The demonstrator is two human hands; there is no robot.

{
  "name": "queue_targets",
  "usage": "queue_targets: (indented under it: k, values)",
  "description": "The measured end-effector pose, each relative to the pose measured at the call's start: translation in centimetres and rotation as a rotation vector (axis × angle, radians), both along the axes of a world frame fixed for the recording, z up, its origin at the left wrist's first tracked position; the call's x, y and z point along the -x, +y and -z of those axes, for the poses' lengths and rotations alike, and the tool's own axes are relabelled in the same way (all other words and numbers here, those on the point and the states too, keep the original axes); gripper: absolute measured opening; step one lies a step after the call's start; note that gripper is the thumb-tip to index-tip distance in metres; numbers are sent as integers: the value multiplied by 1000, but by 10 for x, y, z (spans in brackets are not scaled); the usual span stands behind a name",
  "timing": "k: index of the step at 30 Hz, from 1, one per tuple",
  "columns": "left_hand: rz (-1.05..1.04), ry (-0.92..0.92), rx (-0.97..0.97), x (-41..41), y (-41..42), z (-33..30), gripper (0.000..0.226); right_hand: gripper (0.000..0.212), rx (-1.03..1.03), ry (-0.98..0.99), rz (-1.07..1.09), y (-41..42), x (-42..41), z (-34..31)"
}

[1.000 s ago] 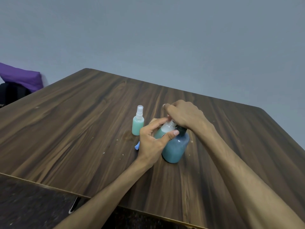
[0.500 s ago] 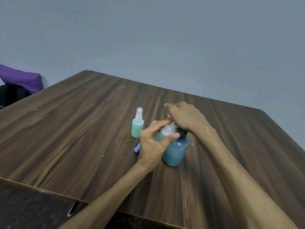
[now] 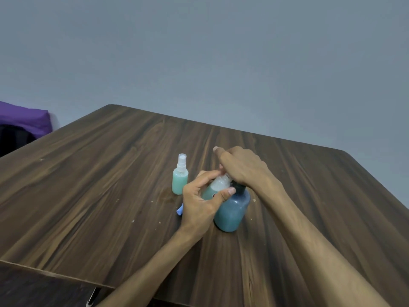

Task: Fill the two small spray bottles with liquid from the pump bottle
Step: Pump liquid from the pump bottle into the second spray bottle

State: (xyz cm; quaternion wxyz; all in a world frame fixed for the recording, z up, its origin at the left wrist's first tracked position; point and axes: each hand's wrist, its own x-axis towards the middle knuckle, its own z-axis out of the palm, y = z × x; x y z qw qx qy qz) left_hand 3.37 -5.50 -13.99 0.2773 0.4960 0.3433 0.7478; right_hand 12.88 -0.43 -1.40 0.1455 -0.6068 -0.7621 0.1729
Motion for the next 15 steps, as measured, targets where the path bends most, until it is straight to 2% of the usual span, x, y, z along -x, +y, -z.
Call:
queue_targets:
  k: [2,5,9,13,15]
  values:
    - [-7,7,21,1,1,1,43,58,25,-43,-6,-1,2,-2]
    - [-8,-14,6,0,-1,1,40,61,0,9,8,-2,0,-3]
    - [-17,23,27,1,1,0,42,51,30,-62,-12,-3,3,-3]
    - [-29,8,9,-1,-1,0,42,55,13,35,5,-1,-1,-5]
    - [-17,15,42,0,1,-1,43,47,45,9,1,-1,0,-4]
